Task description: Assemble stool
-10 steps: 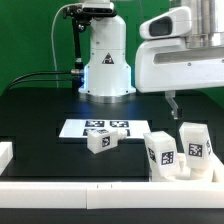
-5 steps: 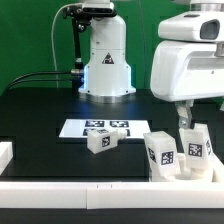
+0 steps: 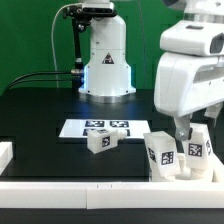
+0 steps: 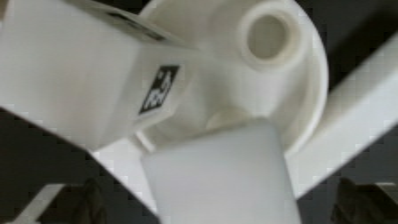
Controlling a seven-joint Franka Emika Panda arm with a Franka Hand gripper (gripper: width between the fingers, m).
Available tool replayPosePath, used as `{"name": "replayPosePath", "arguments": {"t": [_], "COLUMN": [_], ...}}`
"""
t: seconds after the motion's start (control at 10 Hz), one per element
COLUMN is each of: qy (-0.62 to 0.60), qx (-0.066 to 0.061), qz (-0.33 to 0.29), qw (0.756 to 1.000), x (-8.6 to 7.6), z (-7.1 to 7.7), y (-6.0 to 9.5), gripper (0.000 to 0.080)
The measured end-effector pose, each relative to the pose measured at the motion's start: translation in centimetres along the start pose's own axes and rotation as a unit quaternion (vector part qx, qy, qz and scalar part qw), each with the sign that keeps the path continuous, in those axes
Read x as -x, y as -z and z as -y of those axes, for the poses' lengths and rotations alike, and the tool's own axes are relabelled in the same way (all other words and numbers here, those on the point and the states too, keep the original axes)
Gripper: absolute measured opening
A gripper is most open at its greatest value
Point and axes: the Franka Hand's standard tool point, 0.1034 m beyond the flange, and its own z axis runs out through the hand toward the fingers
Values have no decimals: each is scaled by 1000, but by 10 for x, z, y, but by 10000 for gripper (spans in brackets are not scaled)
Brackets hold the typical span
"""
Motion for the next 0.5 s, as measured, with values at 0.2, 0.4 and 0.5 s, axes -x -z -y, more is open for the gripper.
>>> {"name": "replayPosePath", "arguments": {"t": [0.2,0.4,0.5], "qy": [13,-5,-23], "qx": [-1,-1,-1], "qz": [6,6,6], "qw": [1000,1000,1000], "x": [1,2,2], "z": [3,2,2], "y": [-8,-9,-9], "gripper": [649,523,383]}}
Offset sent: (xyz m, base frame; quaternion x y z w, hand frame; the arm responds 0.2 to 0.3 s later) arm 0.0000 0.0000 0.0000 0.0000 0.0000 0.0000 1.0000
